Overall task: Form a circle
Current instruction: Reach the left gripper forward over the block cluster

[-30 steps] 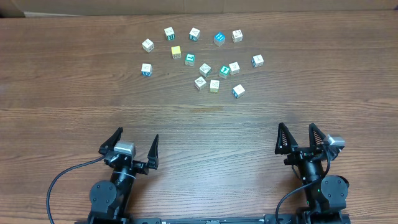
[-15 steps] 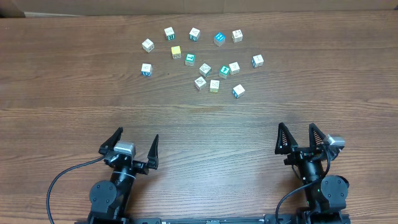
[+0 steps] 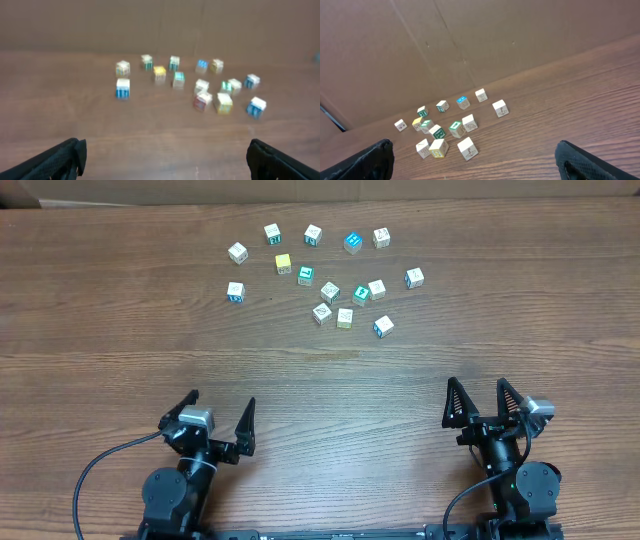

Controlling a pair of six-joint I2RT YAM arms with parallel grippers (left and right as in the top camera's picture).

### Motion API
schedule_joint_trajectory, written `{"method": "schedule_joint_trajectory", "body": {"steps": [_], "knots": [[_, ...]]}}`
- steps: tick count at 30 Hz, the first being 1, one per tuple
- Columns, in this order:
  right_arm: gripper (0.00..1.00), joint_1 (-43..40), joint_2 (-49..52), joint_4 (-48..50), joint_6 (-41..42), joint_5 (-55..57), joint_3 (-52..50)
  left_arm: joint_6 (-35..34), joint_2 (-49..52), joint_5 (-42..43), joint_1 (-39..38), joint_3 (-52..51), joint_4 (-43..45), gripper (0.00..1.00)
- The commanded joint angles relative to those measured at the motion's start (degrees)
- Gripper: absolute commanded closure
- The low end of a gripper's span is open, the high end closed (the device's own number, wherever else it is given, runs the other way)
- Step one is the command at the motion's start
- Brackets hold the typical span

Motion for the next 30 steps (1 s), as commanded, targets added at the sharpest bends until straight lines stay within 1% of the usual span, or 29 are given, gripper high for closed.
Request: {"method": "schedule_joint_trajectory", "body": {"steps": [1,5,9,10,13,17,21,25,28,30], "knots": [[0.00,-0.44,-0.57,0.17,-0.66,-0.37,-0.59,-1.11,1.49,0.42,-0.09,6.91,-3.72,0.00],[0.00,-0.44,-0.55,0.17,-0.68,-0.37,-0.59,0.37,8.57,0.44,-0.09,17.18,-7.96,0.00],[0.00,-0.44,-0.57,0.17,-0.66,-0.37,-0.59,0.94,20.24,1.01,-0.09,29.49,-13.16,0.00],[0.00,-0.44,-0.57,0.17,-0.68,-0.37,-0.59,2.82,25.99,2.73,-0.09,35.21,-16.22,0.00],[0.00,-0.44,-0.55,0.17,-0.66,-0.37,-0.59,4.37,36.39,4.44,-0.09,45.62,-23.08,0.00],[0.00,-0.44,-0.57,0.17,-0.68,-0.37,-0.59,5.84,49.75,4.81,-0.09,59.78,-33.88,0.00],[0.00,-0.44,-0.57,0.17,-0.68,-0.37,-0.59,7.98,63.80,5.66,-0.09,75.93,-46.69,0.00],[0.00,-0.44,-0.55,0.17,-0.68,-0.37,-0.59,8.57,77.05,5.64,-0.09,90.77,-58.55,0.00],[0.00,-0.44,-0.57,0.17,-0.66,-0.37,-0.59,8.50,85.05,5.92,-0.11,98.51,-63.93,0.01],[0.00,-0.44,-0.57,0.17,-0.66,-0.37,-0.59,8.24,88.78,7.37,-0.11,100.61,-64.32,0.00]]}}
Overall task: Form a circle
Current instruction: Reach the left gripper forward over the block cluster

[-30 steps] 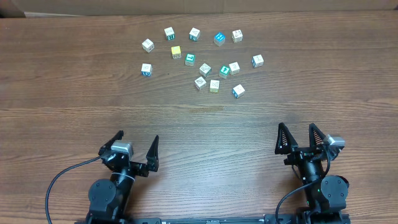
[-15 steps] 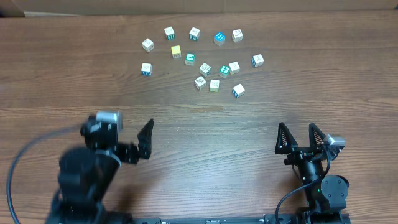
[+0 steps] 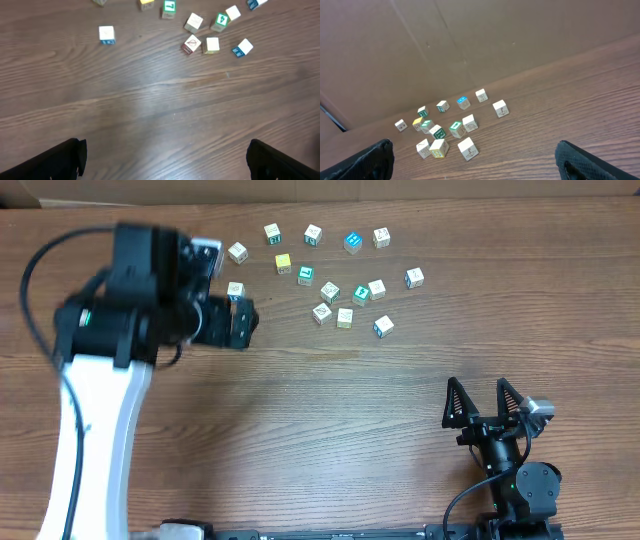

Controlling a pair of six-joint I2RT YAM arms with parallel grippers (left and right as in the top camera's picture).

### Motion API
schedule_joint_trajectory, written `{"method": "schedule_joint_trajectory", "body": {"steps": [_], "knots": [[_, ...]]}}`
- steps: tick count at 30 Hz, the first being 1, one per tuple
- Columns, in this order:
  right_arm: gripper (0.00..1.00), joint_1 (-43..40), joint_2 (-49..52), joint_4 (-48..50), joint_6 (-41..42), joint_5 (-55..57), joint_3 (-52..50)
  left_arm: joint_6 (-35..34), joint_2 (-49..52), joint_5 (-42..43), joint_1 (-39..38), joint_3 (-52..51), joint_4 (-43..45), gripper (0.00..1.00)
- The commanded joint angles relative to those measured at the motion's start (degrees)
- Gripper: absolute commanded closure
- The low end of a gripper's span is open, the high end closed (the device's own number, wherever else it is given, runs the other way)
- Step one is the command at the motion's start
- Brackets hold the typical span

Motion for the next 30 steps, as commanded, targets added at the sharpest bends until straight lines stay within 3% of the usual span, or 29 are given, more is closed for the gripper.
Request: {"method": "schedule_joint_trajectory", "body": {"steps": [1,7,8,11,13,19,22,25,30], "knots": [[0.00,-0.44,-0.46,0.15,-0.63,-0.35,-0.59,1.51,7.80,4.39,-0.11,4.63,-0.59,0.00],[0.00,-0.44,-0.44,0.15,-0.66,-0.35,-0.59,1.36,13.90,4.70,-0.09,4.63,-0.28,0.00],[0.00,-0.44,-0.46,0.15,-0.63,-0.35,-0.59,0.83,14.51,4.66,-0.09,4.63,-0.20,0.04],[0.00,-0.44,-0.46,0.15,-0.66,-0.35,-0.59,0.44,16.48,4.68,-0.11,4.63,0.98,0.41],[0.00,-0.44,-0.46,0.15,-0.66,-0.35,-0.59,0.00,17.29,4.70,-0.09,4.63,1.42,0.60],[0.00,-0.44,-0.46,0.15,-0.63,-0.35,-0.59,-0.44,18.12,5.75,-0.11,4.63,1.79,0.91],[0.00,-0.44,-0.44,0.15,-0.63,-0.35,-0.59,-0.46,18.16,5.75,-0.11,4.63,2.38,0.89],[0.00,-0.44,-0.46,0.15,-0.66,-0.35,-0.59,-0.46,18.16,5.66,-0.11,4.63,2.60,0.70],[0.00,-0.44,-0.44,0.15,-0.63,-0.35,-0.59,-0.46,18.21,5.49,-0.11,4.63,3.15,0.53]]}}
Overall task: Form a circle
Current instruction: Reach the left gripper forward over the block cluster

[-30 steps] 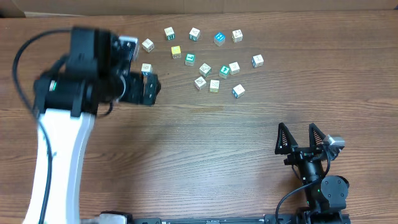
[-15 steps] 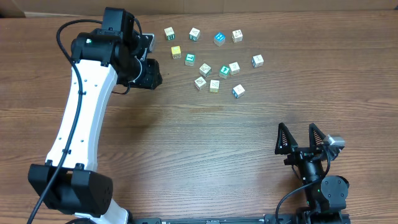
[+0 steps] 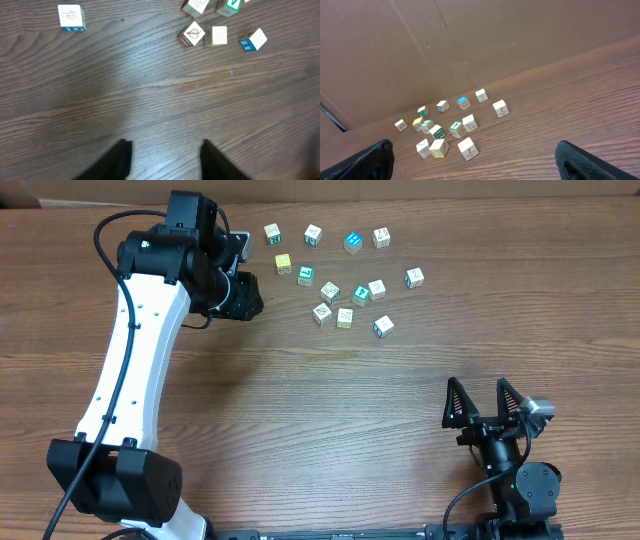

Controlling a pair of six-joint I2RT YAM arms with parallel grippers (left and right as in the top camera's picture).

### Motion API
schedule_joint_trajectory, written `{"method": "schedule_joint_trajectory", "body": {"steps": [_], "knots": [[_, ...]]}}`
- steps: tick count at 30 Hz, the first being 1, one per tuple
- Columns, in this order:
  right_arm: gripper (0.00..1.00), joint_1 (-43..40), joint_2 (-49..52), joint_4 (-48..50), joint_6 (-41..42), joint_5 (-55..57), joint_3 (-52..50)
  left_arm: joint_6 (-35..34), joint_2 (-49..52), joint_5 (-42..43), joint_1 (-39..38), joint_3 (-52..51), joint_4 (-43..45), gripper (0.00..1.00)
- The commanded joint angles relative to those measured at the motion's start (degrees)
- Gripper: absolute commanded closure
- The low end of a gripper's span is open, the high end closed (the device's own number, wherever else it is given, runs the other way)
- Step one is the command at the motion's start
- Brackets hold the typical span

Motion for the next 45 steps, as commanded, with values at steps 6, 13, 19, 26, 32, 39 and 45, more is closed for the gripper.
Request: {"method": "schedule_joint_trajectory", "body": {"steps": [6,13,19,26,32,39,45], "knots": [[0.00,-0.44,-0.46,0.15,-0.63,-0.33,-0.59,-0.33,0.70,0.39,-0.11,1.38,1.38,0.28],[0.00,-0.44,-0.44,0.15,-0.63,-0.33,-0.59,-3.98,0.72,-2.45,-0.11,1.33,4.02,0.15],[0.00,-0.44,-0.46,0.15,-0.66,-0.33,-0.59,-7.93,0.72,-4.57,-0.13,1.29,7.67,0.20],[0.00,-0.44,-0.44,0.15,-0.63,-0.33,-0.59,-12.09,0.90,-9.16,-0.74,2.16,14.43,0.37],[0.00,-0.44,-0.44,0.15,-0.63,-0.33,-0.59,-13.55,3.74,-13.35,-4.55,3.54,16.55,0.36],[0.00,-0.44,-0.44,0.15,-0.66,-0.33,-0.59,-13.44,13.62,-14.05,-12.46,3.56,25.09,0.36],[0.00,-0.44,-0.46,0.15,-0.63,-0.33,-0.59,-13.14,20.83,-16.28,-15.89,3.54,34.01,0.37]]}}
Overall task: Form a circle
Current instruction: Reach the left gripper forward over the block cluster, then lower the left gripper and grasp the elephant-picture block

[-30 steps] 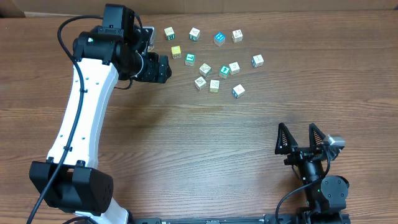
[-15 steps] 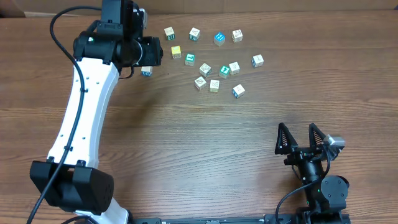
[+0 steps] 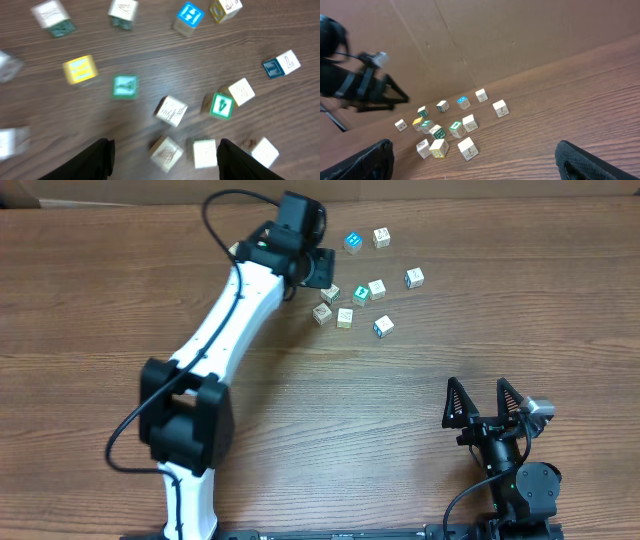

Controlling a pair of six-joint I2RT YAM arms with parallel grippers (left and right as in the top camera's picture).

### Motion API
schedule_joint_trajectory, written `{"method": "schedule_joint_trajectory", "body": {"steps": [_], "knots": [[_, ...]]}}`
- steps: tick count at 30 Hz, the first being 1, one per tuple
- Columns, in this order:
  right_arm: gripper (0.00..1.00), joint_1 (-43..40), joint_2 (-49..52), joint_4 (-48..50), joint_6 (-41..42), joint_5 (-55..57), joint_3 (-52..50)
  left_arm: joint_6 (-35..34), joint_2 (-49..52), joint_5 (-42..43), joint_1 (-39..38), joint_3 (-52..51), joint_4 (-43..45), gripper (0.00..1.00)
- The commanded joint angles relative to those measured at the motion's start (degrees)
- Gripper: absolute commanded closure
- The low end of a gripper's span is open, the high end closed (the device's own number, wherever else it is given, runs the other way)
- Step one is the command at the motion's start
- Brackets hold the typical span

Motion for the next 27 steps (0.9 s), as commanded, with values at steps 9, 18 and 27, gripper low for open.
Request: {"method": "schedule_joint_trajectory", "body": {"steps": [9,18,27], "knots": [[0.00,-0.44,-0.46,0.13,-0.63,-0.35,-0.59,3.45,12.28,-2.25,-2.78,0.92,10.19,0.32],[0.00,-0.44,-0.46,0.13,-0.61,-0.35,-0.59,3.48,15.96,-3.67,-2.80,0.85,12.24,0.35],[0.00,-0.44,-0.46,0.13,-0.61,-0.35,-0.59,3.48,15.98,-3.67,-2.80,0.81,12.41,0.66]]}}
